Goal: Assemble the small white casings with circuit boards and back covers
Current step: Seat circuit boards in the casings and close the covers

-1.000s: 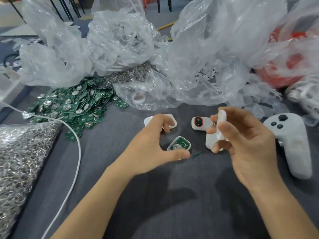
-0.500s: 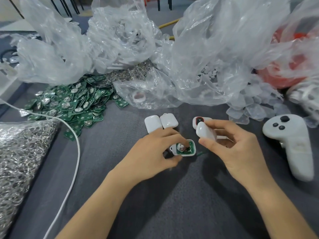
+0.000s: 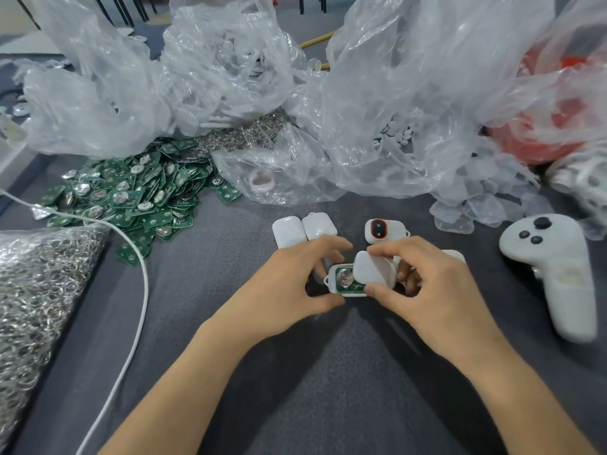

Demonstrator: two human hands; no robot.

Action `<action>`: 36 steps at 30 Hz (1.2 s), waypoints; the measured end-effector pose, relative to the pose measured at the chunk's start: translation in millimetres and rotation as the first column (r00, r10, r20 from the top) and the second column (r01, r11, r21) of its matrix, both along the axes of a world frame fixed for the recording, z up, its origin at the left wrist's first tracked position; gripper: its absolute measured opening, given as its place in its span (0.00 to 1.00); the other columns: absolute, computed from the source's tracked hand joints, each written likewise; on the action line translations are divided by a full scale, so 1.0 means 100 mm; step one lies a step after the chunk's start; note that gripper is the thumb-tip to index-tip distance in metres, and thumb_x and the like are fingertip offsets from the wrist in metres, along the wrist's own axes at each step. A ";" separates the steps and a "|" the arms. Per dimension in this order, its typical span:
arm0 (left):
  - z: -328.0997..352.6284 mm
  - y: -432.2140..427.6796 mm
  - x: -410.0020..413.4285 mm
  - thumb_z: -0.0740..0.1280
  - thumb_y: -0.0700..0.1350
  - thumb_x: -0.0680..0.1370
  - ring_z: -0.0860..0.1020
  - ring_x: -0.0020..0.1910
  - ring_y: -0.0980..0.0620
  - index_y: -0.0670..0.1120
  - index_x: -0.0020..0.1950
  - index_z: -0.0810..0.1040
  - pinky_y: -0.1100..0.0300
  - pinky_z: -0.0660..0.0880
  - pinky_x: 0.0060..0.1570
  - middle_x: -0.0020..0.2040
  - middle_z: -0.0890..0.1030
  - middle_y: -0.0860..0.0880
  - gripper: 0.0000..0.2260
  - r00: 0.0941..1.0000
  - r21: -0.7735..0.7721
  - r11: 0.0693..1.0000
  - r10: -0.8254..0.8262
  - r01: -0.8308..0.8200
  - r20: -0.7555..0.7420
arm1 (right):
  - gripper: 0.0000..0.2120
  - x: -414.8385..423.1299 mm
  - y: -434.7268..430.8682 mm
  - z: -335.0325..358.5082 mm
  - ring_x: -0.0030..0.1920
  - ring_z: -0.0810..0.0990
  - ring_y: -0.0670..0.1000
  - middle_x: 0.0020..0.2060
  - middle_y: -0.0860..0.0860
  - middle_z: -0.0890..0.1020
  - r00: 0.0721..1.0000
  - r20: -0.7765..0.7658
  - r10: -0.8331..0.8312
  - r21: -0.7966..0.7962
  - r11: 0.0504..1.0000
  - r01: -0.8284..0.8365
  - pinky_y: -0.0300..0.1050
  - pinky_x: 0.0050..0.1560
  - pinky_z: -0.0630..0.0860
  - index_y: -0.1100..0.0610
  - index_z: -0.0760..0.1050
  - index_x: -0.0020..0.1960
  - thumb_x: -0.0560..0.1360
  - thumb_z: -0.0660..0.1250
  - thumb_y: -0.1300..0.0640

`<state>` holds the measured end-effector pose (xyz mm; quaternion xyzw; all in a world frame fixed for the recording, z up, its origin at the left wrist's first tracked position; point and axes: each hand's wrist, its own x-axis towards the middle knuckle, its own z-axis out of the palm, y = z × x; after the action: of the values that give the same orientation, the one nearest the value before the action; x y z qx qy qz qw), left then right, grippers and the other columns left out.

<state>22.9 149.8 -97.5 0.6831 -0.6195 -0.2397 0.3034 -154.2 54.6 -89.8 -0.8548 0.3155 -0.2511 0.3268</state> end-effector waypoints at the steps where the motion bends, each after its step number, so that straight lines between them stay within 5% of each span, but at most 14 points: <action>1: 0.00 0.00 0.00 0.76 0.43 0.71 0.75 0.45 0.61 0.55 0.64 0.71 0.74 0.68 0.45 0.50 0.78 0.60 0.25 1.000 0.000 1.000 0.000 0.000 -0.023 | 0.19 0.00 0.00 0.00 0.42 0.72 0.33 0.42 0.37 0.75 1.000 -0.013 0.014 -0.013 1.000 -0.014 0.24 0.44 0.66 0.53 0.80 0.54 0.65 0.78 0.60; 8: -0.01 0.00 0.02 0.75 0.40 0.71 0.76 0.47 0.59 0.56 0.69 0.67 0.70 0.72 0.50 0.50 0.79 0.59 0.31 0.996 0.000 1.000 -0.004 0.004 -0.086 | 0.20 0.08 -0.01 -0.06 0.51 0.69 0.42 0.51 0.44 0.77 0.982 -0.151 0.116 -0.067 0.990 -0.127 0.25 0.53 0.62 0.53 0.79 0.59 0.67 0.76 0.54; 17: -0.03 0.00 0.03 0.75 0.40 0.71 0.78 0.51 0.60 0.56 0.71 0.67 0.70 0.71 0.55 0.51 0.80 0.58 0.32 0.997 -0.025 1.000 -0.017 0.015 -0.075 | 0.19 0.13 0.01 -0.11 0.46 0.66 0.37 0.46 0.43 0.74 0.986 -0.126 0.105 -0.030 0.994 -0.109 0.23 0.51 0.61 0.53 0.81 0.55 0.65 0.78 0.55; 26: 0.01 0.01 0.00 0.73 0.42 0.74 0.77 0.53 0.64 0.53 0.64 0.75 0.74 0.69 0.55 0.55 0.80 0.59 0.20 0.996 -0.046 0.999 -0.005 0.001 -0.091 | 0.20 0.13 -0.01 -0.05 0.52 0.71 0.49 0.46 0.40 0.79 0.978 -0.209 0.011 -0.045 0.999 -0.021 0.54 0.57 0.67 0.43 0.81 0.54 0.63 0.76 0.44; 31: 0.02 -0.01 -0.01 0.75 0.44 0.72 0.78 0.50 0.61 0.49 0.58 0.79 0.70 0.72 0.52 0.50 0.82 0.55 0.15 0.995 -0.056 0.998 0.008 -0.013 -0.103 | 0.19 0.08 -0.06 -0.06 0.52 0.72 0.44 0.45 0.40 0.78 0.989 -0.136 0.062 0.106 0.993 -0.048 0.43 0.58 0.67 0.41 0.80 0.54 0.64 0.77 0.48; 33: 0.01 -0.01 -0.02 0.75 0.45 0.72 0.78 0.50 0.59 0.50 0.58 0.79 0.68 0.72 0.52 0.50 0.82 0.56 0.15 0.996 -0.058 0.998 0.008 -0.013 -0.086 | 0.19 0.07 -0.07 -0.07 0.49 0.74 0.40 0.45 0.42 0.78 0.994 -0.083 0.075 0.184 0.981 -0.059 0.31 0.51 0.67 0.43 0.81 0.54 0.65 0.78 0.52; 36: 0.01 -0.01 -0.01 0.76 0.45 0.71 0.78 0.51 0.59 0.50 0.57 0.79 0.69 0.72 0.53 0.51 0.81 0.56 0.16 0.994 -0.049 0.999 0.013 -0.018 -0.105 | 0.19 0.06 -0.07 -0.07 0.43 0.74 0.34 0.45 0.42 0.79 0.994 -0.039 0.098 0.209 0.974 -0.088 0.25 0.45 0.67 0.41 0.80 0.53 0.65 0.78 0.56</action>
<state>21.5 148.4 -96.5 0.6668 -0.6032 -0.2571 0.3541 -148.3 47.1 -97.1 -0.8358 0.3075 -0.1806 0.4175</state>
